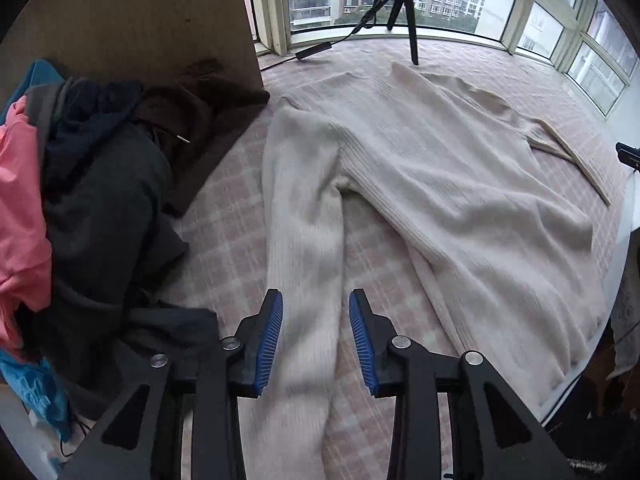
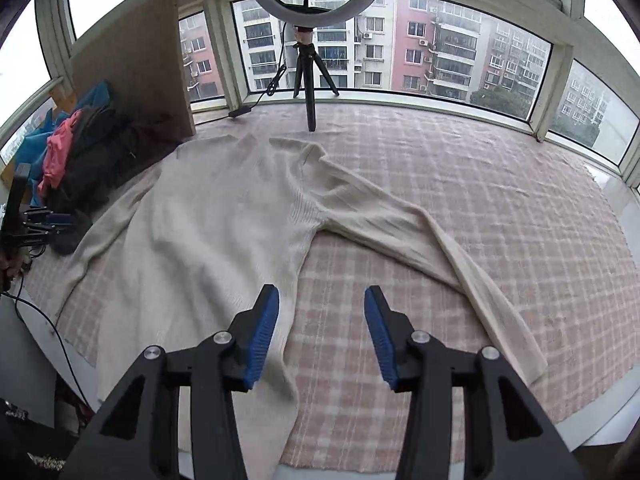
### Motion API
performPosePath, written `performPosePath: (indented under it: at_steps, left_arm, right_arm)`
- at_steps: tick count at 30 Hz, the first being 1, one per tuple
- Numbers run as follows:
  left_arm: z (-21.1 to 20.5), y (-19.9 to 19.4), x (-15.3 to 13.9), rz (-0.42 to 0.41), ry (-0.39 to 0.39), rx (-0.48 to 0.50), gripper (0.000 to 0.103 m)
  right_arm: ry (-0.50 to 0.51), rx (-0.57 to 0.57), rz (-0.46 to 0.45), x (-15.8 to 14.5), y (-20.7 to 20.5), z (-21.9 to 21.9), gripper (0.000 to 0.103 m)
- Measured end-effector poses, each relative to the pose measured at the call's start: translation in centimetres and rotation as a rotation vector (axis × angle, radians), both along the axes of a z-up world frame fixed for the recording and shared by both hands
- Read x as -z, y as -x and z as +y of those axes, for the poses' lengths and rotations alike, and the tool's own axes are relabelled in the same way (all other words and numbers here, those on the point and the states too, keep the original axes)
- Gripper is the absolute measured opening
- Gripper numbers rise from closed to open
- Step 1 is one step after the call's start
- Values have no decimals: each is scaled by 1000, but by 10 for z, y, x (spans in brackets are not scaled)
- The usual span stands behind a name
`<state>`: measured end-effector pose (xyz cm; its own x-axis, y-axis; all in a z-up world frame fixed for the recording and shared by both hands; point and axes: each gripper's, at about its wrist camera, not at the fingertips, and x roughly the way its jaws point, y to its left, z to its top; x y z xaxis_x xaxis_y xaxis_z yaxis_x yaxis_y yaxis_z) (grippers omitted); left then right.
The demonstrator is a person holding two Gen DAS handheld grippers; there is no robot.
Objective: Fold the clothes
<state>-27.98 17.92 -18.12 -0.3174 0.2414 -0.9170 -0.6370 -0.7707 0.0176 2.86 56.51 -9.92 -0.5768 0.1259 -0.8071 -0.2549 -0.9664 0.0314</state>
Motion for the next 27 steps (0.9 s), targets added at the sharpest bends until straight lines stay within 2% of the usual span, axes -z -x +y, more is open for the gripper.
performPosePath:
  at_steps: [4, 8, 12, 14, 15, 16, 19, 20, 21, 22, 23, 24, 26, 27]
  left_arm:
    - [33, 45, 11, 23, 11, -15, 34]
    - [58, 80, 25, -12, -19, -46, 34]
    - [68, 104, 39, -28, -12, -83, 34]
    - [70, 111, 43, -32, -2, -95, 34]
    - [71, 113, 45, -31, 4, -97, 34]
    - [71, 115, 46, -31, 9, -99, 34]
    - [72, 124, 51, -29, 21, -109, 34]
    - [73, 127, 54, -27, 29, -115, 34]
    - [74, 132, 57, -39, 23, -124, 34]
    - [76, 138, 61, -57, 10, -133, 35]
    - [78, 142, 66, -74, 4, -137, 35]
    - [81, 146, 71, -92, 1, -139, 35]
    - [89, 153, 79, -119, -4, -129, 35]
    - [93, 156, 83, -127, -4, -129, 35]
  right_arm:
    - [-63, -8, -25, 26, 90, 44, 44]
    - [3, -57, -111, 75, 177, 78, 44]
    - [73, -138, -170, 117, 235, 84, 45]
    - [82, -199, -194, 129, 247, 77, 45]
    - [74, -225, -201, 133, 250, 72, 35]
    - [55, -230, -205, 134, 250, 69, 7]
    - [36, -201, -167, 119, 245, 70, 5]
    - [-31, -178, -138, 108, 241, 78, 5]
    - [-84, -137, -114, 99, 237, 89, 5]
    - [-103, -50, -103, 95, 235, 110, 5]
    - [-101, 25, -100, 93, 234, 130, 5]
    - [-47, 52, -122, 97, 236, 145, 6]
    - [45, 12, -167, 107, 242, 155, 7]
    - [31, -17, -163, 107, 245, 150, 9]
